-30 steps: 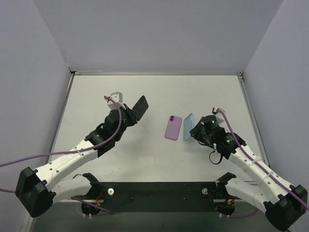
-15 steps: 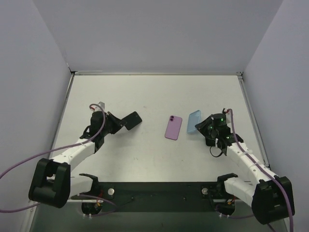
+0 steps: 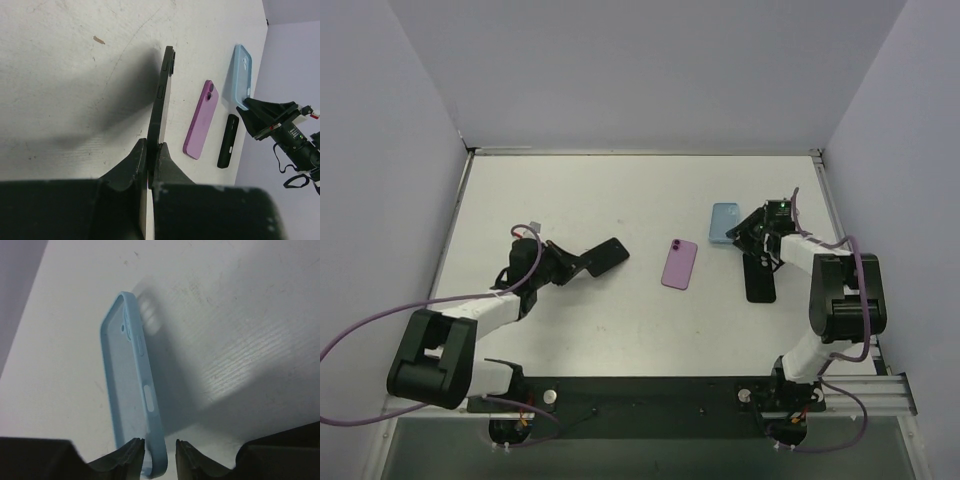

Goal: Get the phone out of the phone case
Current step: Place the phone case at the center of the board, then place the phone at the center of the board, then reset both arms

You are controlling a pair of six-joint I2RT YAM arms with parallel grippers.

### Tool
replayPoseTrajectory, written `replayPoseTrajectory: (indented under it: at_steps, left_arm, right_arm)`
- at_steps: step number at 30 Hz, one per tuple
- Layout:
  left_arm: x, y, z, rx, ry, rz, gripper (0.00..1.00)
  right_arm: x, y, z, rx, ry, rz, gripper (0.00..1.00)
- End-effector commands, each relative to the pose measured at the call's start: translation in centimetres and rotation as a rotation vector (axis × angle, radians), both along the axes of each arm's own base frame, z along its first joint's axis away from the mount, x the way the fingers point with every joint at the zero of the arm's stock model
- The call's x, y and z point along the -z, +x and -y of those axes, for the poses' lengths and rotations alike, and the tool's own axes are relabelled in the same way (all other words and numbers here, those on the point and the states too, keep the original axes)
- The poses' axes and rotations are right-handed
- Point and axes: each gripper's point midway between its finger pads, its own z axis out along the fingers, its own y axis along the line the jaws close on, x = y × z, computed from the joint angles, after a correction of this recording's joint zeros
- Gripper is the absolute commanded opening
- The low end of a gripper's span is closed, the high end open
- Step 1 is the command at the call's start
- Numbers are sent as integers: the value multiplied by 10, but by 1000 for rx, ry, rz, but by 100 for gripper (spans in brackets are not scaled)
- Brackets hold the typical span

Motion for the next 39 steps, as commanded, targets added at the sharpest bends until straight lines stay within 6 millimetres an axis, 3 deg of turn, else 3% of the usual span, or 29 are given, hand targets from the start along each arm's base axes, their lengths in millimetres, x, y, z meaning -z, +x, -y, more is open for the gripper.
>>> replayPoseTrajectory:
  at_steps: [1, 3, 4, 6, 7, 8, 9, 10, 13, 14, 18, 23, 28, 29, 31, 34, 39]
  left_arm:
    - [7, 1, -16, -40, 132, -70, 1]
    - [7, 2, -25, -73, 175, -76, 10]
    - [7, 1, -28, -80, 195, -75, 20]
    - [5, 1, -30, -83, 205, -72, 32]
    - [6, 0, -32, -85, 217, -79, 46]
    - [6, 0, -31, -81, 221, -80, 54]
    - [3, 1, -30, -76, 222, -74, 57]
    - [4, 0, -30, -68, 230, -84, 66]
    - [1, 2, -30, -60, 238, -84, 75]
    - [-1, 2, -30, -56, 241, -81, 77]
    - [-12, 2, -36, -51, 320, -63, 80]
    - [-51, 0, -48, -45, 423, 37, 82]
    - [-94, -13, -52, -30, 447, 171, 82]
    - [-99, -16, -53, -27, 445, 189, 82]
    - [-108, -27, -52, -7, 435, 236, 82]
    - [-112, -40, -53, -4, 420, 262, 82]
    - [-113, -52, -49, 28, 394, 276, 82]
  right_arm:
    - [-9, 6, -1, -25, -14, 28, 44]
    - [-14, 2, 5, -11, -48, 22, 57]
    - [-17, 2, 11, 9, -79, 21, 76]
    - [-23, -6, 18, 11, -124, 1, 80]
    - [-25, -10, 25, 31, -159, -16, 81]
    - [-36, -11, 29, 31, -181, 6, 97]
    - [-40, -14, 32, 39, -197, 8, 100]
    - [-44, -19, 35, 43, -214, 2, 100]
    - [-58, -37, 43, 50, -263, -6, 100]
    - [-70, -42, 44, 56, -276, 18, 100]
    - [-83, -68, 41, 27, -306, 36, 100]
    - [-86, -110, 38, 7, -365, 52, 100]
    - [-68, -154, 37, -11, -394, 11, 100]
    - [-72, -159, 37, -4, -390, 34, 100]
    - [-63, -176, 42, 4, -403, 2, 100]
    - [-58, -192, 49, 34, -405, -7, 100]
    - [-62, -201, 56, 76, -413, 25, 100]
